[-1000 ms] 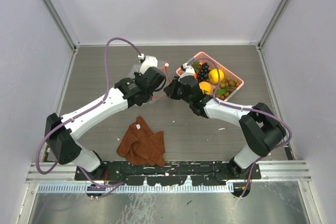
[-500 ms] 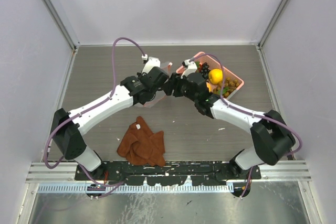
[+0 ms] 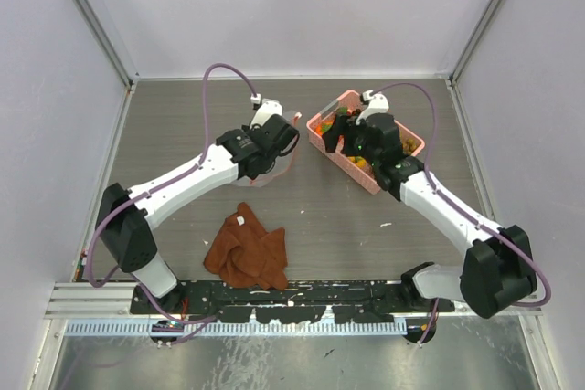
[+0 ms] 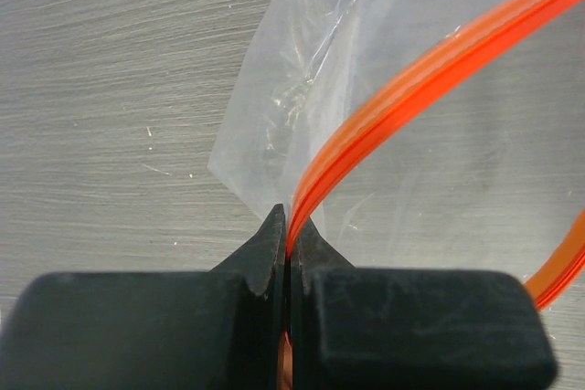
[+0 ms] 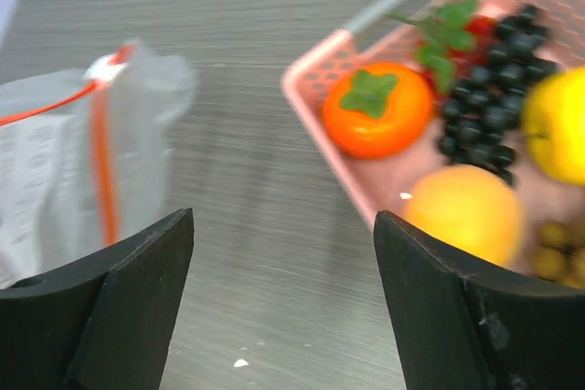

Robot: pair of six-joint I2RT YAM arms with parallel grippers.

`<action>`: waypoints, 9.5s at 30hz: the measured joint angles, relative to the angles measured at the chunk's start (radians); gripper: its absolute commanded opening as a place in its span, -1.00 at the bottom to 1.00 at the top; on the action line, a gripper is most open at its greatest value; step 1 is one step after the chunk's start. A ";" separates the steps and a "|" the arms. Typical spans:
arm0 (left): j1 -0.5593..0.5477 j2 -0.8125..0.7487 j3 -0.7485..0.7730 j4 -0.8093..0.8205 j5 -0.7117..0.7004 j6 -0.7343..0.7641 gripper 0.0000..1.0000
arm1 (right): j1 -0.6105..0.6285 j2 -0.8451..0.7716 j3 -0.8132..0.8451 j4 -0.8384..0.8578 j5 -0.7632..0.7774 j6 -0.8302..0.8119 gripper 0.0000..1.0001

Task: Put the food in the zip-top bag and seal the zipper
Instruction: Pick up the fake fruit from the bin, then place the fake fruit in the zipper food storage bag, then pick up the fake fruit from the bin, then place the fake fruit in the zipper food storage bag, then pick up the fake fruit from the bin.

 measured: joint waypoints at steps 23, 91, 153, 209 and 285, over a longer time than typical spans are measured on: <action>0.005 0.072 0.073 -0.044 0.002 -0.002 -1.00 | -0.160 0.422 0.192 -0.236 0.173 -0.028 0.99; 0.010 -0.025 0.061 0.077 0.370 -0.222 -1.00 | 0.104 0.024 -0.125 0.416 -0.117 0.094 0.13; 0.144 -0.163 -0.025 0.157 0.369 0.039 -1.00 | -0.127 0.303 0.239 -0.149 -0.037 -0.035 0.70; 0.144 0.003 0.092 0.030 0.449 0.104 -1.00 | -0.240 0.287 0.005 0.275 -0.230 0.265 -0.09; 0.159 -0.008 0.076 0.032 0.500 0.029 -1.00 | -0.214 0.163 0.221 -0.266 0.070 -0.058 0.87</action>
